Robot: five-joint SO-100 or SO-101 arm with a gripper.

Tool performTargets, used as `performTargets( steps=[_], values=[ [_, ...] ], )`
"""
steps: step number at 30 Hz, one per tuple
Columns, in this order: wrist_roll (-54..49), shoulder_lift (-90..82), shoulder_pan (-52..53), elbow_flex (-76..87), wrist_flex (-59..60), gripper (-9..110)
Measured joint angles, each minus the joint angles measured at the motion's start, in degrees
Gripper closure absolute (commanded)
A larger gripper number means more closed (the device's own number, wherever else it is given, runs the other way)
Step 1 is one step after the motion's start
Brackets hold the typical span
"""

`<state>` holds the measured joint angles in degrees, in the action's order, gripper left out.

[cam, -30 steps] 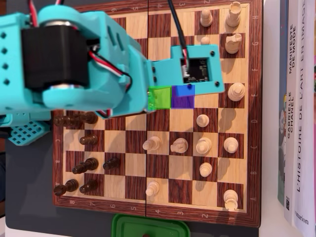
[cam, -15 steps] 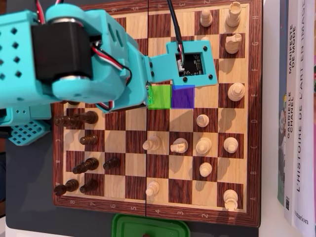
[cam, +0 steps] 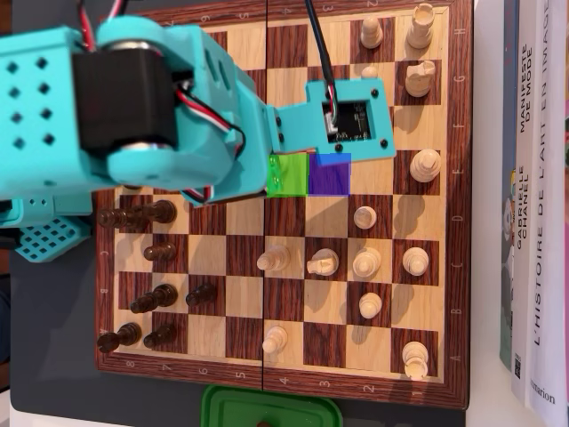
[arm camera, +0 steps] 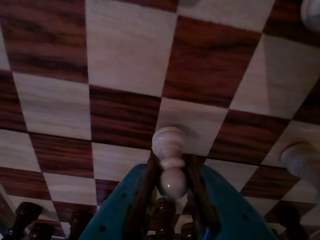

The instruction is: Play chess

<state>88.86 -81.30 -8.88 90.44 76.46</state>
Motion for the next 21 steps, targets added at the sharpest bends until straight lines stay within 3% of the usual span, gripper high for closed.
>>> performTargets(
  steps=[21],
  values=[
    [-0.1,0.4,0.9,0.0,-0.6,98]
  ],
)
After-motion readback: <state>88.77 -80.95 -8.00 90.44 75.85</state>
